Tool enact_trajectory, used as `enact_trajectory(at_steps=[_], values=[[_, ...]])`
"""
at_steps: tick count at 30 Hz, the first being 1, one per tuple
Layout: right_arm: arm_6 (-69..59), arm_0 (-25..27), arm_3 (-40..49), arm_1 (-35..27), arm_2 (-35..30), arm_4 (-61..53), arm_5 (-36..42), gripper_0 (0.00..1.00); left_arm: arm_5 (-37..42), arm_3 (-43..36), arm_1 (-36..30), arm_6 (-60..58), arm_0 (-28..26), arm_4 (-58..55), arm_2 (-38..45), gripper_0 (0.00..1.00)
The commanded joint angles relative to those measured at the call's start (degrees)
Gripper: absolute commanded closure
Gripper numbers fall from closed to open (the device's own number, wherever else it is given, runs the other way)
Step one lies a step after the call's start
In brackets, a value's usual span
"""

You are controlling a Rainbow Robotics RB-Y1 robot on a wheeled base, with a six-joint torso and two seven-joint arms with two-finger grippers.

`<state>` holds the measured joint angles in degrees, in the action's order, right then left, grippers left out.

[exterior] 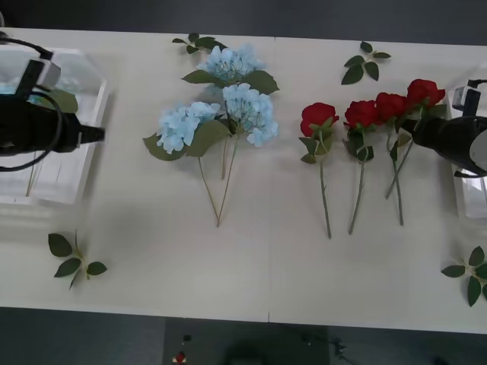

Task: Put the red flowers into the right box and the blue flowers into the left box

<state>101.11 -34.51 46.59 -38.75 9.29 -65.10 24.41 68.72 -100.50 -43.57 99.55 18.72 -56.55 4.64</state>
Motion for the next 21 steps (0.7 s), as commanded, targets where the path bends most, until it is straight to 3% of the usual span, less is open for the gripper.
enact_trajectory(at_steps=[1, 10, 11, 15, 17, 21], values=[[2.3, -0.4, -1.2, 0.8, -0.5, 1.0, -1.0, 0.00, 3.3, -0.6, 7.0, -0.5, 3.0, 7.0, -0.9, 0.00], [2.9, -0.4, -2.4, 1.3, -0.5, 3.0, -0.9, 0.02, 2.8, -0.6, 14.9, -10.9, 5.4, 23.3, -7.7, 0.00], [3.0, -0.4, -2.4, 1.4, -0.4, 3.2, -0.9, 0.31, 2.8, -0.6, 15.0, -12.9, 5.6, 25.9, -9.7, 0.00], [3.2, -0.4, -2.4, 1.6, -0.3, 3.6, -0.9, 0.82, 2.8, -0.3, 15.0, -19.0, 6.2, 30.2, -14.3, 0.00], [3.4, -0.4, -2.4, 1.7, -0.1, 3.6, -0.9, 1.00, 2.6, 0.4, 15.1, -23.2, 6.7, 32.0, -17.0, 0.00], [3.6, -0.4, -2.3, 1.8, -0.1, 3.6, -0.8, 1.00, -0.2, 2.3, 16.2, -28.1, 7.3, 33.1, -19.8, 0.00]])
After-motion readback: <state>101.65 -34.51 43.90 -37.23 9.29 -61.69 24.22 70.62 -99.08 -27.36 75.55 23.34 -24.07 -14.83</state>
